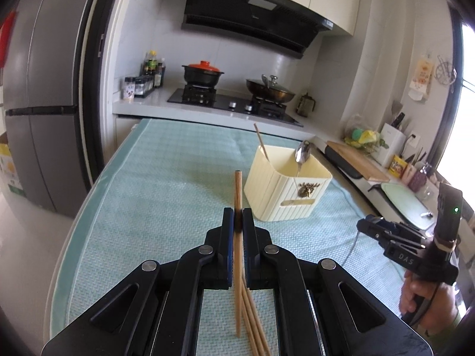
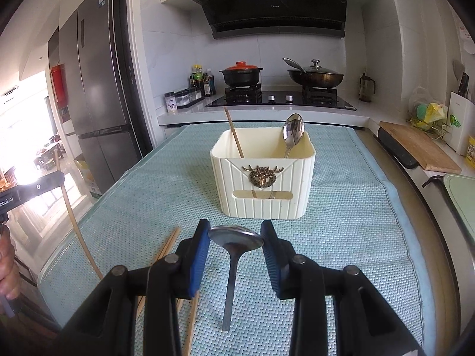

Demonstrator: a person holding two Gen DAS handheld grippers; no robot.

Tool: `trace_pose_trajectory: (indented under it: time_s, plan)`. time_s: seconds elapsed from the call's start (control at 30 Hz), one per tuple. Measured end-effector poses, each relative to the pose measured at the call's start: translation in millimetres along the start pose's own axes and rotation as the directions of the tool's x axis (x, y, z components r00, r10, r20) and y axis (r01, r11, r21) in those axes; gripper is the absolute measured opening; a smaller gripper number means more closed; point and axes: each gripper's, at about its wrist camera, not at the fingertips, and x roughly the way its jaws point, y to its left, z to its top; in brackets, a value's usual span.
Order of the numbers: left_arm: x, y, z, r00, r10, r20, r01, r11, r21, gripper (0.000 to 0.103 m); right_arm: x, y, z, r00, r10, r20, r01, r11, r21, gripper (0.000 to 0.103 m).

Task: Organize utensils
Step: 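Carry the chopstick with the left tool while the right tool carries the small spoon to the holder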

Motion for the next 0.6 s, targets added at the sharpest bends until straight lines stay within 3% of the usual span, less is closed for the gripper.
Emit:
trace_pose_trajectory:
  time_s: [0.33,0.6]
  plan:
    - [2,0,12,1.000,-0.010,0.022,0.010,1.000,-0.014,0.003,-15,-2,13,0.999,-0.012,0.039,0.012,1.000,-0.009,0.035]
    - [6,-4,40,0.998,-0.037,0.047,0.038,0.999,-0.009,0.003,-25,-3,30,0.997,-0.016,0.073,0.019,0.999,-0.035,0.035]
